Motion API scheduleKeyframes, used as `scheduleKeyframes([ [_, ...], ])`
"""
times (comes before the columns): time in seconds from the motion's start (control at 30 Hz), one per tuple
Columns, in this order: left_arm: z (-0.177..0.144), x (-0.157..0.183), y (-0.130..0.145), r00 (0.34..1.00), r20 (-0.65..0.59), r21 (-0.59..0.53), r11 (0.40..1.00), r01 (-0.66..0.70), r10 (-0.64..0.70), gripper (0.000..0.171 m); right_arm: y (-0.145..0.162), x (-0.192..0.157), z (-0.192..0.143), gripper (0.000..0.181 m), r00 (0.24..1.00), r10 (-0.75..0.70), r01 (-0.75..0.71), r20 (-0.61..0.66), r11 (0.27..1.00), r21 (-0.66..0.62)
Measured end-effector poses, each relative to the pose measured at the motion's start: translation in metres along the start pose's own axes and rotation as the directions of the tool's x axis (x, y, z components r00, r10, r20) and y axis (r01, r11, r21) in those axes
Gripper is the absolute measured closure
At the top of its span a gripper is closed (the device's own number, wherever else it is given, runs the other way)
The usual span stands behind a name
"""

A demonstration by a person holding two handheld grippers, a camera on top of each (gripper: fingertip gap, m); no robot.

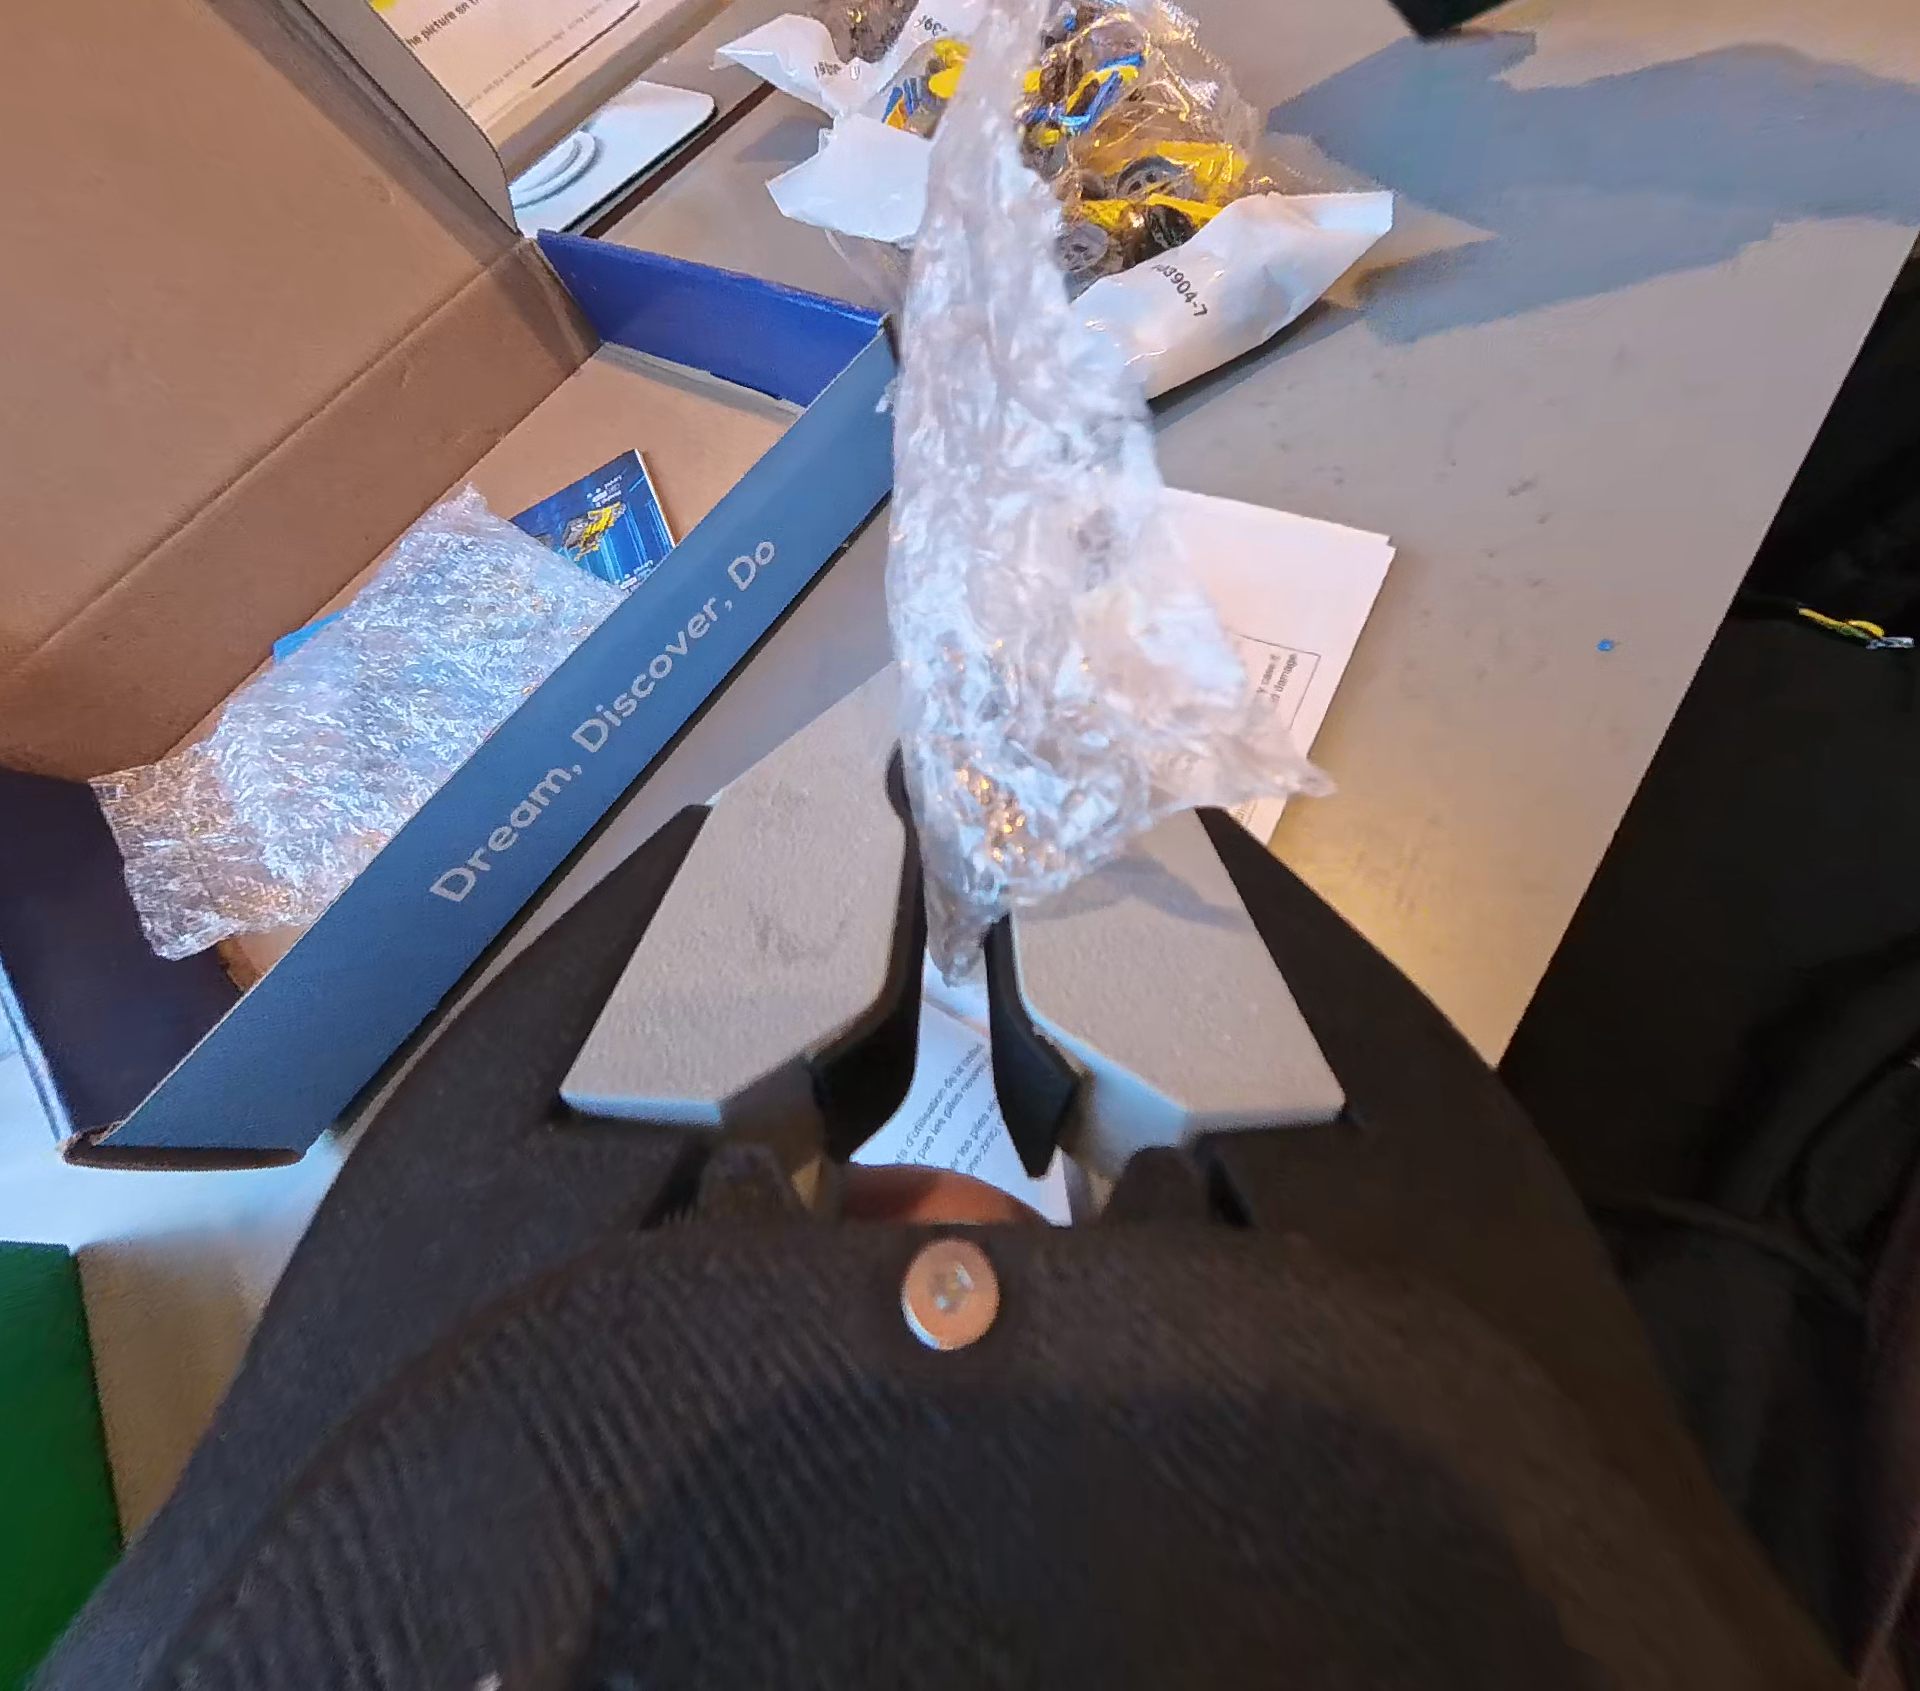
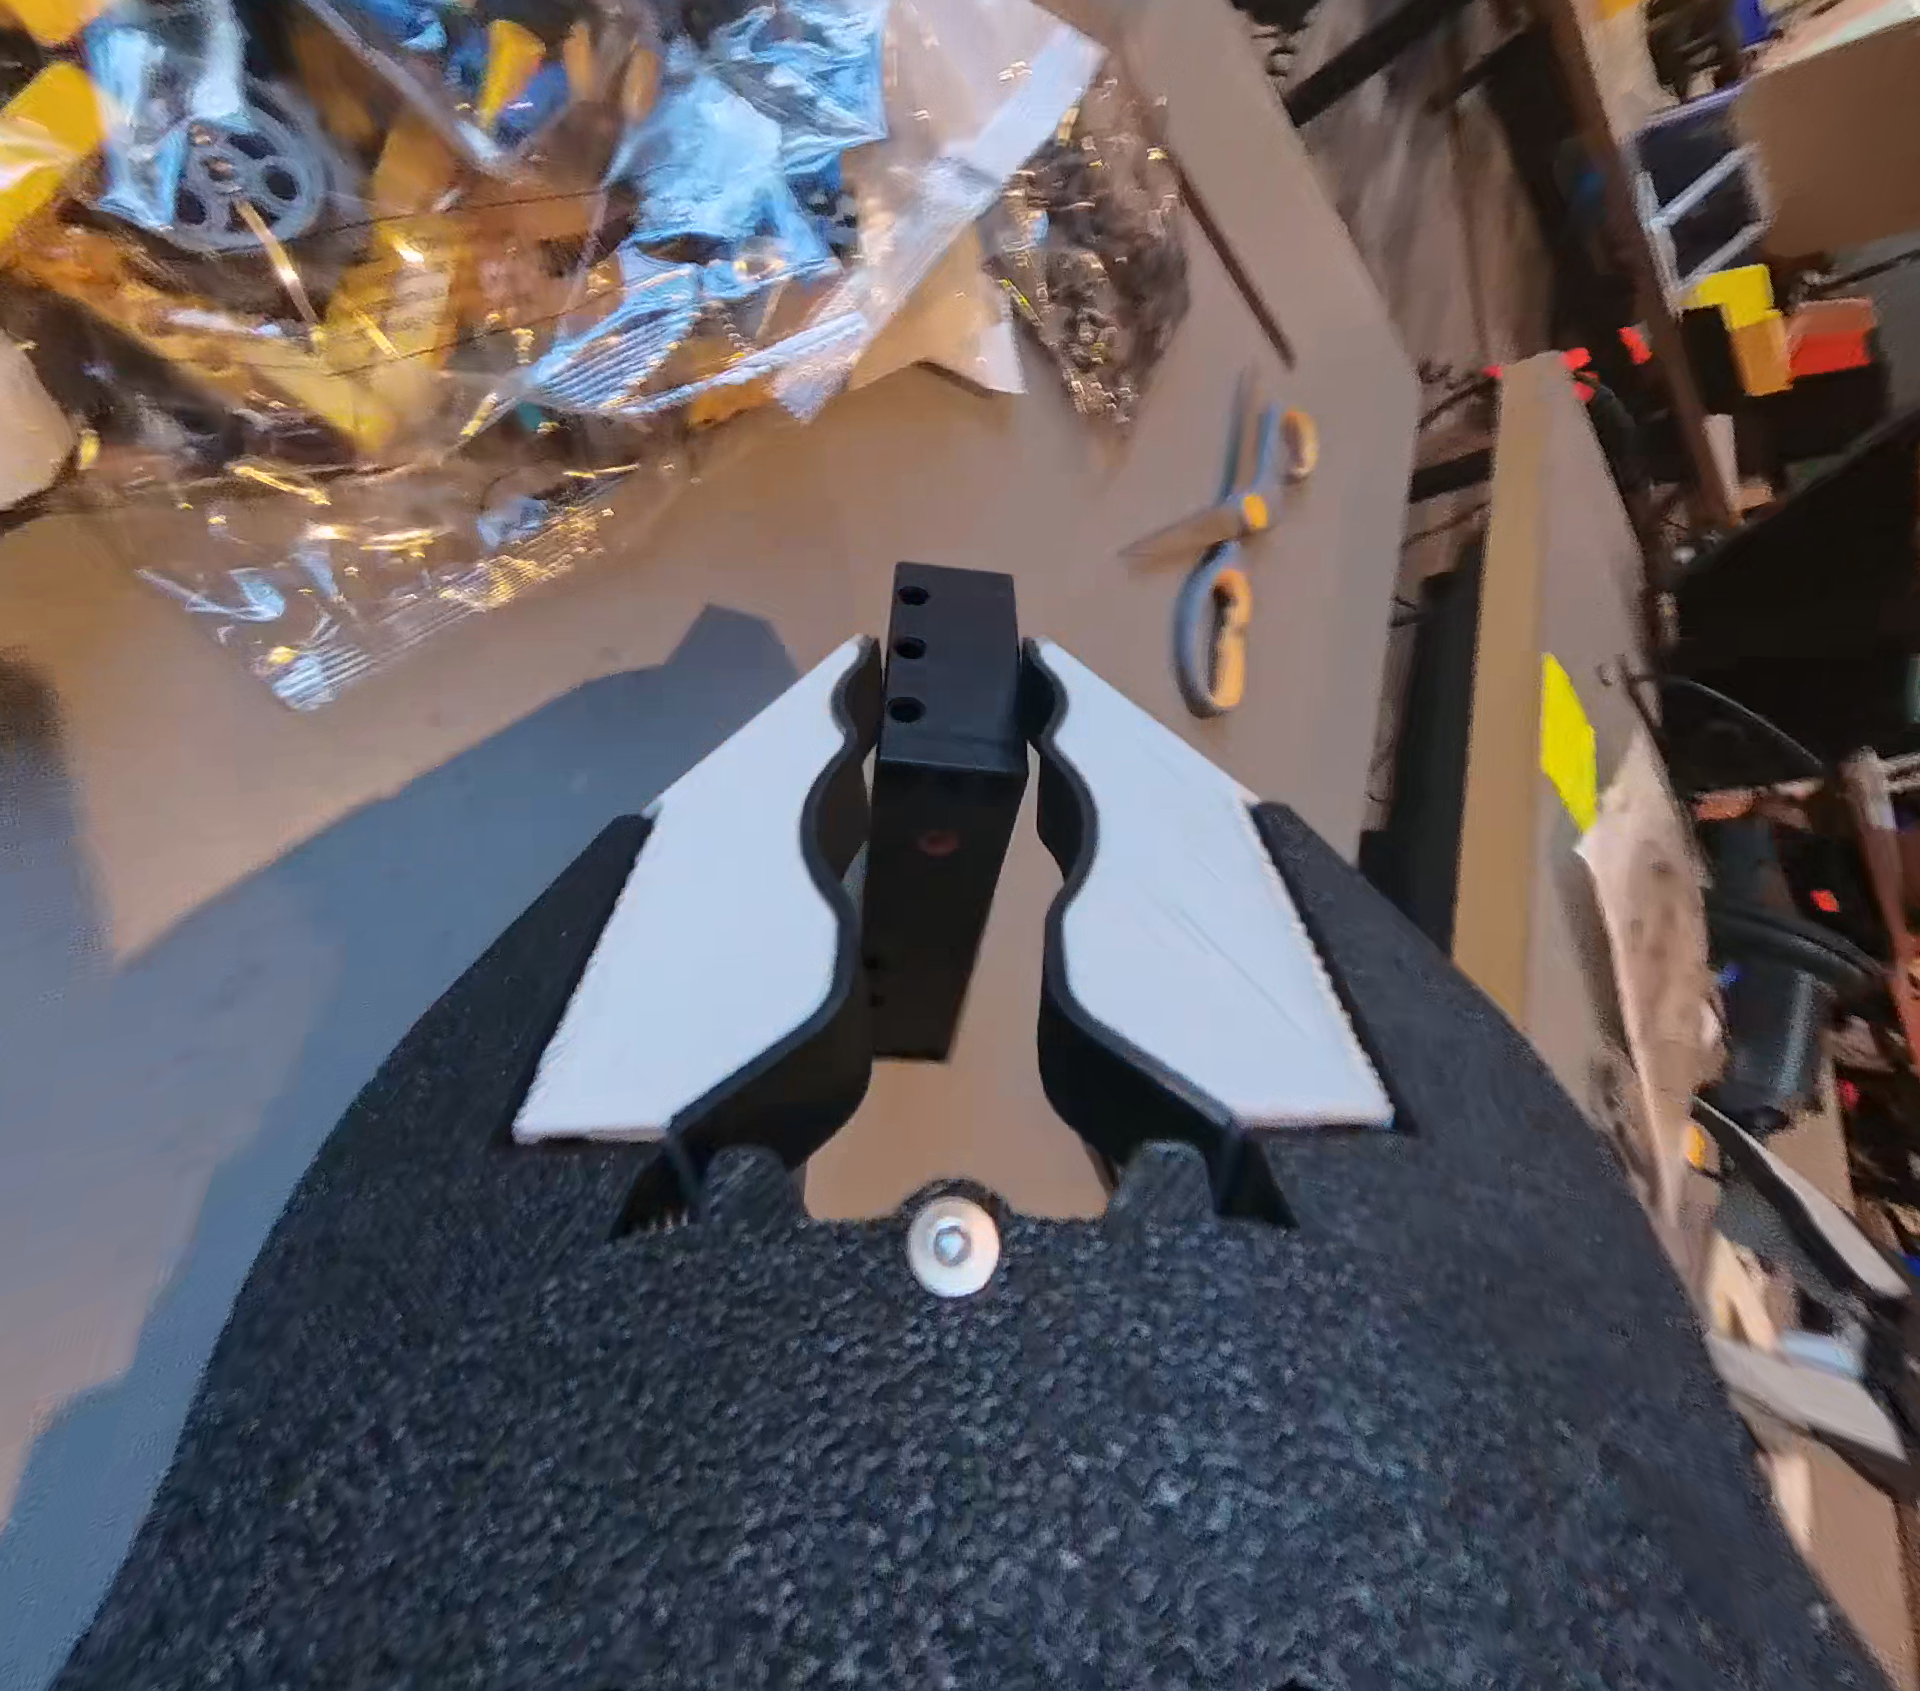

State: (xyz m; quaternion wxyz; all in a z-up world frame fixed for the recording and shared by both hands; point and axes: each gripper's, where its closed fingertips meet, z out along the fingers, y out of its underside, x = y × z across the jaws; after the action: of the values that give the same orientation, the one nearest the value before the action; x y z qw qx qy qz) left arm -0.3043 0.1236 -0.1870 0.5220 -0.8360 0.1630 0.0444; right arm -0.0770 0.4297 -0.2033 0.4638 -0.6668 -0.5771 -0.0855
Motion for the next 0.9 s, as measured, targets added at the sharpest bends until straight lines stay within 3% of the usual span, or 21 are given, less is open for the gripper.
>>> scheduleKeyframes([
  [0.1, 0.0, -0.001, 0.001, 1.0, 0.003, -0.003, 1.0, -0.002, 0.002, 0.17, -0.003, -0.02, 0.002, 0.155, 0.995, -0.022, 0.02, 0.1, 0.999, 0.026],
  [0.23, 0.0, 0.001, 0.001, 1.0, -0.003, -0.008, 1.0, -0.007, 0.007, 0.17, -0.014, -0.052, -0.011, 0.171, 0.94, 0.05, -0.07, 0.337, 0.997, 0.045],
  [0.33, 0.0, 0.004, 0.0, 1.0, -0.006, -0.011, 1.0, -0.022, 0.022, 0.17, -0.025, -0.048, -0.024, 0.165, 0.93, 0.071, -0.105, 0.36, 0.992, 0.076],
  [0.47, 0.0, 0.008, -0.002, 1.0, -0.02, -0.008, 1.0, -0.023, 0.023, 0.17, -0.072, -0.044, -0.069, 0.165, 0.912, 0.046, -0.164, 0.408, 0.951, 0.26],
  [0.6, 0.001, 0.015, -0.001, 0.999, -0.043, -0.021, 0.999, -0.034, 0.034, 0.171, -0.13, -0.083, -0.151, 0.162, 0.842, -0.205, -0.098, 0.5, 0.852, 0.514],
  [0.77, 0.001, 0.028, -0.002, 0.995, -0.099, -0.031, 0.999, -0.022, 0.019, 0.171, -0.17, -0.174, -0.259, 0.164, 0.638, -0.581, -0.025, 0.505, 0.64, 0.768],
  [0.83, 0.002, 0.033, -0.002, 0.992, -0.122, -0.036, 0.999, -0.018, 0.013, 0.17, -0.177, -0.204, -0.273, 0.164, 0.601, -0.642, 0.02, 0.476, 0.607, 0.794],
  [0.9, 0.002, 0.036, -0.001, 0.991, -0.133, -0.04, 0.999, -0.021, 0.016, 0.17, -0.184, -0.223, -0.265, 0.156, 0.619, -0.649, 0.096, 0.441, 0.621, 0.778],
])
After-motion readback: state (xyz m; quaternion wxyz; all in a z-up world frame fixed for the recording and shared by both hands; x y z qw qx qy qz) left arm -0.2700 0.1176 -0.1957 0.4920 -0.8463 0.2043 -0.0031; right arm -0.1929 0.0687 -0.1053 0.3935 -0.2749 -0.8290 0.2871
